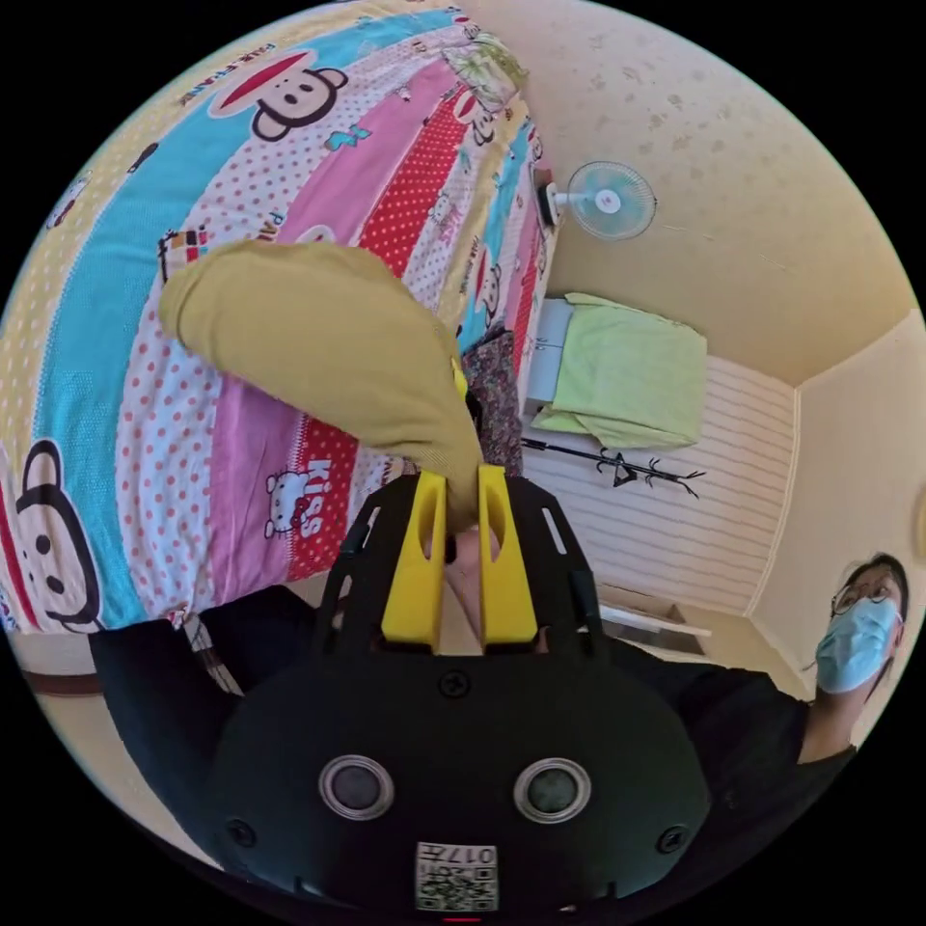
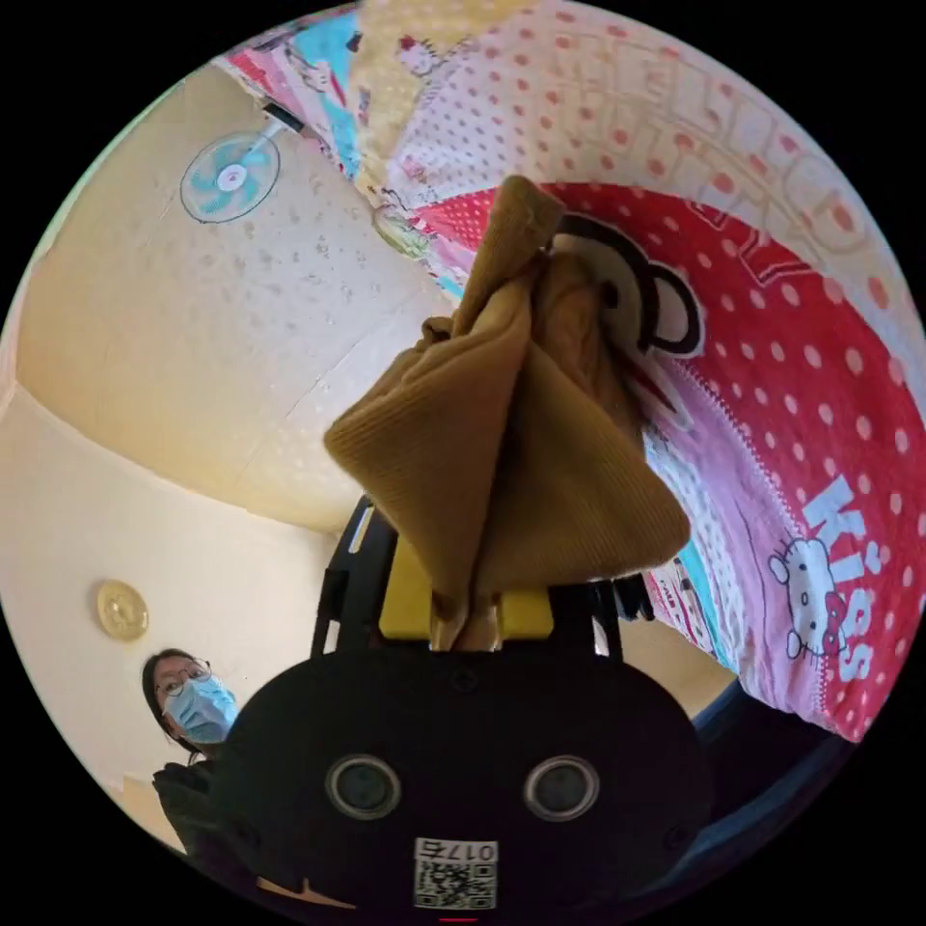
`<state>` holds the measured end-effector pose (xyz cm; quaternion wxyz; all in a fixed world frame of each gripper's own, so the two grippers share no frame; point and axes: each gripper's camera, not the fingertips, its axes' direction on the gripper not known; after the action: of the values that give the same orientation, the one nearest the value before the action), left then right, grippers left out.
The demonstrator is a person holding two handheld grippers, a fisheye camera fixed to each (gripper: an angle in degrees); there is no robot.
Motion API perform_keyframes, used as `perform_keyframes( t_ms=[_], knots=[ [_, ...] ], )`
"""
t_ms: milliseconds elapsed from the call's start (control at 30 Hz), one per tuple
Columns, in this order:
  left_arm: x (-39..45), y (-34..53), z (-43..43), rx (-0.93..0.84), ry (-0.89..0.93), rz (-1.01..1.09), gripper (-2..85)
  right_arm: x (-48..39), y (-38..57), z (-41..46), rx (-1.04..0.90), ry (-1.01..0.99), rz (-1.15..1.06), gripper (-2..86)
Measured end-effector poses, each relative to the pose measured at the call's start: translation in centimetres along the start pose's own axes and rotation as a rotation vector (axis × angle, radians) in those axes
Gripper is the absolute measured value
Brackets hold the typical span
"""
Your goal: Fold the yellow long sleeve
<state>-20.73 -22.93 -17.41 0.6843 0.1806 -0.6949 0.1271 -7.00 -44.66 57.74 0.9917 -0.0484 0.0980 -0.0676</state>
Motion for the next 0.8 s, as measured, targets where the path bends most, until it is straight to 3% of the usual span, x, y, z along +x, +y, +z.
perform_keyframes(
  t_ms=[200,367,500,633,667,800],
  knots=[
    [12.3,0.2,4.8,-0.149,0.021,0.245,6.2,-14.8,1.5,-2.5,-0.074,0.049,-0.348,5.1],
    [16.2,1.1,11.8,-0.304,0.023,0.353,3.9,-23.9,3.1,-12.0,-0.025,0.092,-0.550,5.4],
    [11.6,1.6,12.0,-0.265,-0.009,0.261,-0.4,-24.1,4.4,-24.3,0.228,0.315,-0.580,7.0],
    [3.7,1.6,5.7,-0.124,-0.097,0.126,0.2,-16.7,7.6,-35.6,0.587,0.730,-0.240,11.4],
    [0.7,1.6,2.9,-0.077,-0.179,0.071,0.9,-14.3,9.0,-35.8,0.631,0.803,-0.150,12.2],
    [-9.2,0.7,-6.7,0.036,-0.550,-0.083,7.7,-7.9,11.3,-28.2,0.595,1.021,-0.134,12.8]
  ],
)
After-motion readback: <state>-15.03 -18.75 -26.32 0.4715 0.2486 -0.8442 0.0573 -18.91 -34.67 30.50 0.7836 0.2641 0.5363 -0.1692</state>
